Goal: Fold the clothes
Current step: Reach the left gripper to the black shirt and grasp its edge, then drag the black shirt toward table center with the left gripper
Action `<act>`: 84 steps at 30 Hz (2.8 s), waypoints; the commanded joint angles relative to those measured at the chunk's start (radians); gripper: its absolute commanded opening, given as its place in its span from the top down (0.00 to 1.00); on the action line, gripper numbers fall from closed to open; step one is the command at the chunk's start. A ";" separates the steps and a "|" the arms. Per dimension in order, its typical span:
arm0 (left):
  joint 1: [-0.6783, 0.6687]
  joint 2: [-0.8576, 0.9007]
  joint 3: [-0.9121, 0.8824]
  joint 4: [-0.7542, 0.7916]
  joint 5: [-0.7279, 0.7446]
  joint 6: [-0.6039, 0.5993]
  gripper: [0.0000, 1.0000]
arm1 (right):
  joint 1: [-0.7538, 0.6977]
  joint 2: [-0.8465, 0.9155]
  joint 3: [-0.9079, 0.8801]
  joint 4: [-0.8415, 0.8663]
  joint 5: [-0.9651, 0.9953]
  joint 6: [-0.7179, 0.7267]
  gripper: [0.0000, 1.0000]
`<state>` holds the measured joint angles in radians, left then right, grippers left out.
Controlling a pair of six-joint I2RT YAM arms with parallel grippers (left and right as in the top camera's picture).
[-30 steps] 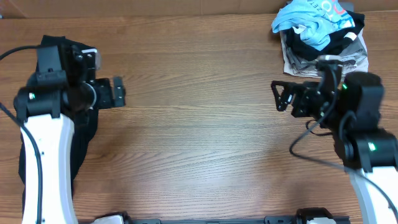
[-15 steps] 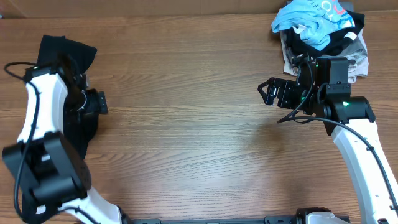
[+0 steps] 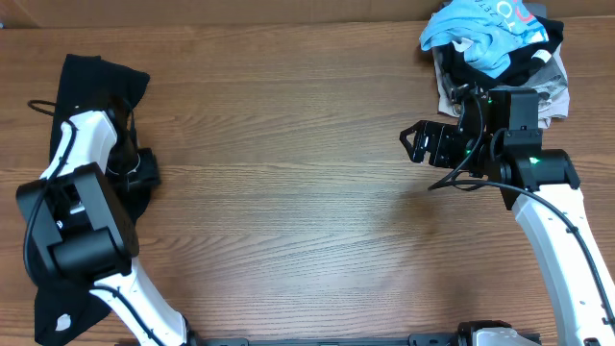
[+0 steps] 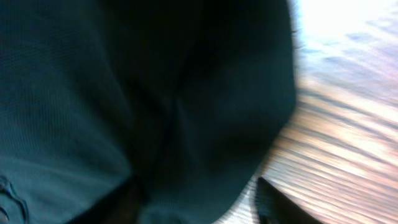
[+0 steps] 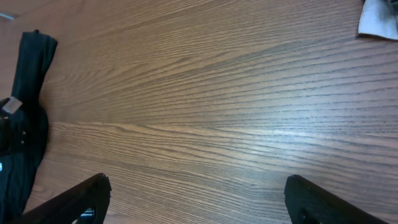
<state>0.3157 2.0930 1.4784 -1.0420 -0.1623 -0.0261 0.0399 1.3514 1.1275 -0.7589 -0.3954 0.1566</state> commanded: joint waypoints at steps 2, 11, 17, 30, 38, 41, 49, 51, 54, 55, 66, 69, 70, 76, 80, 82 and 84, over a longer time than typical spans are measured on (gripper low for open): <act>-0.002 0.084 0.015 0.000 0.006 -0.012 0.81 | 0.006 -0.006 0.019 0.005 -0.006 0.000 0.12; -0.086 0.057 0.179 -0.103 0.188 -0.010 0.96 | 0.006 -0.006 0.019 0.018 0.013 0.001 0.27; -0.288 0.051 0.467 -0.157 0.344 -0.003 0.96 | 0.004 -0.006 0.019 0.027 0.063 0.066 0.29; -0.631 0.051 0.633 0.071 0.422 -0.004 0.58 | 0.010 -0.003 0.018 -0.006 0.044 0.084 0.25; -0.606 0.051 0.874 -0.068 0.420 -0.021 0.27 | 0.161 0.129 0.017 0.059 -0.044 0.084 0.19; -0.569 0.051 0.932 -0.149 0.414 -0.019 0.26 | 0.267 0.211 0.017 0.148 -0.048 0.085 0.19; -0.412 0.052 0.945 -0.269 0.405 0.013 0.31 | 0.487 0.397 0.019 0.264 0.101 0.079 0.19; -0.376 0.052 0.945 -0.277 0.380 0.016 0.31 | 0.518 0.424 0.024 0.258 0.137 0.054 0.19; -0.343 0.052 0.945 -0.288 0.361 0.032 0.29 | 0.533 0.428 0.035 0.227 0.195 0.001 0.19; -0.334 0.052 0.945 -0.293 0.362 0.043 0.29 | 0.537 0.430 0.035 0.223 0.216 -0.013 0.19; -0.337 0.052 0.945 -0.297 0.249 0.051 0.31 | 0.558 0.559 0.035 0.275 0.291 -0.086 0.27; -0.355 0.052 0.945 -0.313 0.251 0.042 0.33 | 0.557 0.559 0.035 0.281 0.290 -0.082 0.35; -0.363 0.052 0.945 -0.320 0.248 0.042 0.33 | 0.557 0.559 0.035 0.285 0.290 -0.082 0.38; -0.400 0.052 0.945 -0.347 0.229 0.046 0.32 | 0.563 0.558 0.058 0.242 0.290 -0.083 0.58; -0.409 0.052 0.945 -0.359 0.230 0.046 0.32 | 0.579 0.557 0.141 0.087 0.286 -0.082 0.90; -0.410 0.052 0.945 -0.369 0.230 0.045 0.34 | 0.587 0.552 0.207 0.003 0.283 -0.074 0.96; -0.410 0.051 0.945 -0.377 0.229 0.046 0.41 | 0.589 0.545 0.274 -0.063 0.282 -0.047 0.96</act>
<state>-0.0940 2.1517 2.4096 -1.4113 0.0780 0.0021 0.6174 1.9087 1.2915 -0.7860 -0.1143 0.0803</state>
